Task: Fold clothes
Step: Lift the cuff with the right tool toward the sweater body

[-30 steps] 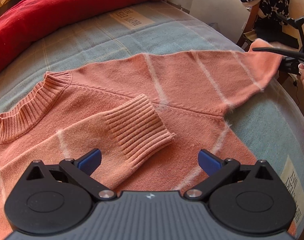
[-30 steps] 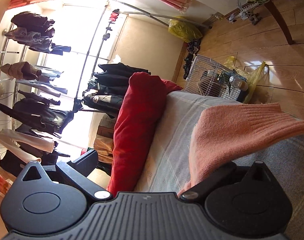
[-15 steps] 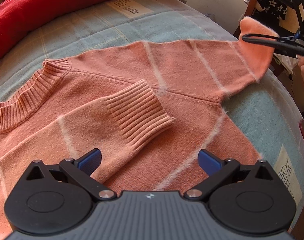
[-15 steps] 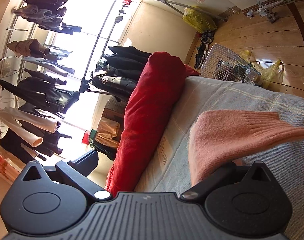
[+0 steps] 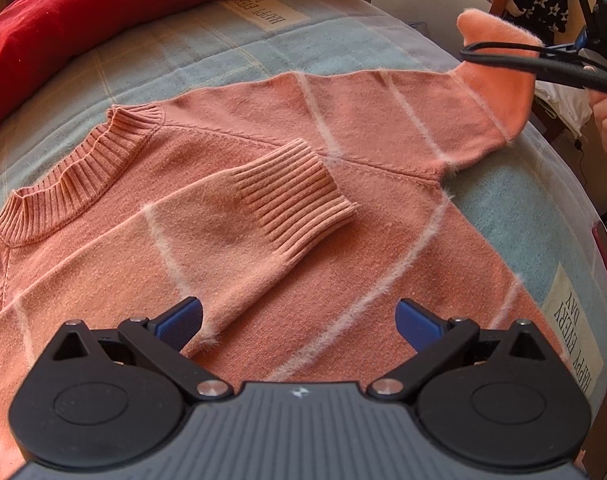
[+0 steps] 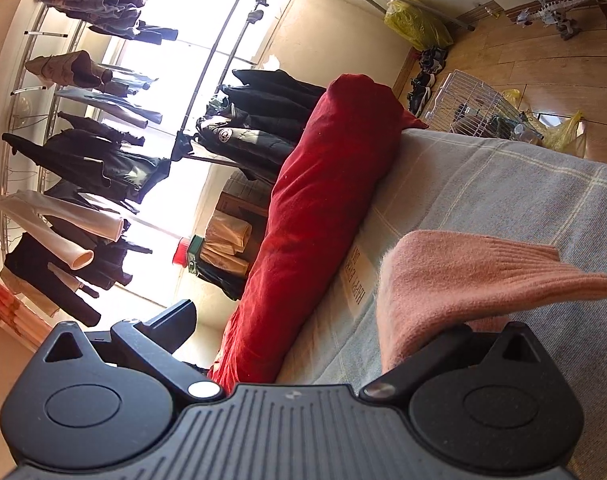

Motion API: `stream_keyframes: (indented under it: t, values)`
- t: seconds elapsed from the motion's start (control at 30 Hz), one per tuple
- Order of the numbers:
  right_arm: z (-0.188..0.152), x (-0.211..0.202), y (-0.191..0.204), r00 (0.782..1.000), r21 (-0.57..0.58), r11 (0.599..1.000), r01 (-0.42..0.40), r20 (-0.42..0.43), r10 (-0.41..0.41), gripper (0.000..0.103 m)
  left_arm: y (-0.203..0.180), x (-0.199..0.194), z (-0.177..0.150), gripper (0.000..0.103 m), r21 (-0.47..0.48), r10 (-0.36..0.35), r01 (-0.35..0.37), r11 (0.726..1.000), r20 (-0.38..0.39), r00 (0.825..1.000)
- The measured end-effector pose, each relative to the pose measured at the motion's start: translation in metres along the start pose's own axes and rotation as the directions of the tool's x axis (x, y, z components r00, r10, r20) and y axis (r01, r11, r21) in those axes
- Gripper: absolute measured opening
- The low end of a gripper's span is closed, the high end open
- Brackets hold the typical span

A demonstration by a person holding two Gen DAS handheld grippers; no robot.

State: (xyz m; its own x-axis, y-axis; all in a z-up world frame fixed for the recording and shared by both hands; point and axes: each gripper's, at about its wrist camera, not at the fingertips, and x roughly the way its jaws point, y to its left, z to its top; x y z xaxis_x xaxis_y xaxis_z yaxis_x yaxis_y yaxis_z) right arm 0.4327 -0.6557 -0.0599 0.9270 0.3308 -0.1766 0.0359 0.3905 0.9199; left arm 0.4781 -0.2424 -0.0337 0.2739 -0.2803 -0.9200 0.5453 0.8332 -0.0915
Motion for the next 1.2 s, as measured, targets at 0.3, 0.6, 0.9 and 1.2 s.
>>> stream_keyframes:
  t: [0.3,0.6,0.9,1.2]
  values:
    - [-0.021,0.013,0.024,1.0,-0.012,1.0,-0.011,-0.028,0.011,0.103,0.015,-0.015,-0.018,0.102,-0.006,0.014,-0.014,1.0,-0.007,1.0]
    - [-0.045,0.029,0.048,0.998,-0.024,0.999,-0.025,-0.057,0.023,0.103,0.04,-0.032,-0.039,0.102,-0.029,0.031,-0.031,0.999,0.001,1.0]
    - [-0.072,0.053,0.072,0.995,-0.03,0.999,-0.035,-0.091,0.032,0.103,0.074,-0.052,-0.067,0.102,-0.077,0.053,-0.052,0.996,0.006,0.999]
    - [-0.097,0.079,0.094,0.988,-0.057,0.997,-0.06,-0.145,0.052,0.103,0.109,-0.068,-0.095,0.102,-0.144,0.078,-0.077,0.987,-0.001,0.997]
